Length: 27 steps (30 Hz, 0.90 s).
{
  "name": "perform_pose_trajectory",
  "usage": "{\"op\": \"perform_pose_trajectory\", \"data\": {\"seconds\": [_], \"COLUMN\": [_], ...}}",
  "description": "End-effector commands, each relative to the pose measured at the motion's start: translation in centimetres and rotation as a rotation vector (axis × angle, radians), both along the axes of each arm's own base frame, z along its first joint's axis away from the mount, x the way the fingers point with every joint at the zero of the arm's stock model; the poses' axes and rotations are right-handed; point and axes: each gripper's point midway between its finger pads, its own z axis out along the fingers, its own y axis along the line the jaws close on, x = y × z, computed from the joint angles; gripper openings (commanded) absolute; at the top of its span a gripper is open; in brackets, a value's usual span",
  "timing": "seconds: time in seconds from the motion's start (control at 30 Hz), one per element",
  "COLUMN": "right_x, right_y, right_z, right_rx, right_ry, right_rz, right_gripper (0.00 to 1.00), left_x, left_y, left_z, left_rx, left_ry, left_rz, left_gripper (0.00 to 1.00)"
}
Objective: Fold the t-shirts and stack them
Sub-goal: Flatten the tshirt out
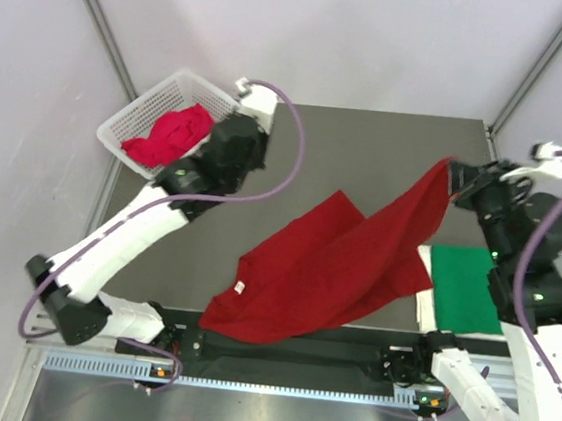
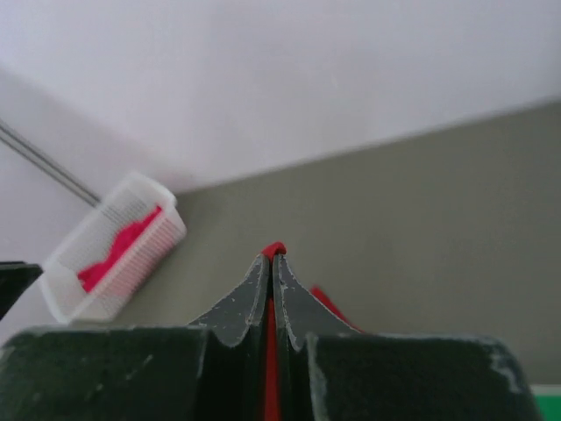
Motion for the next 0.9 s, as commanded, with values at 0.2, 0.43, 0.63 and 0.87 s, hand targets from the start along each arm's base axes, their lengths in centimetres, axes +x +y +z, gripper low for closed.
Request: {"op": "perform_pose_trajectory", "data": {"seconds": [0.2, 0.43, 0.63, 0.87], "right_x": [-3.9, -4.6, -4.2, -3.8], "right_y": [-2.4, -2.1, -0.1, 0.3], "right_z": [-19.8, -22.1, -22.1, -21.4], "right_rx": [0.053, 0.039, 0.040, 0.020], "right_ry": [0.553, 0.603, 0.557, 0.515], "right_rz": [-0.163, -0.140, -0.014, 0.019], "right_gripper": [0.00, 0.00, 0.00, 0.00], "left_x": [-0.3, 2.0, 6.4, 9.7], "left_y": [-7.0, -12.1, -18.1, -21.2], "left_z": [-20.3, -25.5, -24.9, -29.0], "left_rx": [-0.129, -0.104, -0.145, -0.213], "left_ry": [0.540, 0.570, 0.539, 0.603], "left_rz": [-0.205, -0.398, -0.626, -0.780], "left_gripper": [0.41, 0.46, 0.47, 0.53]}}
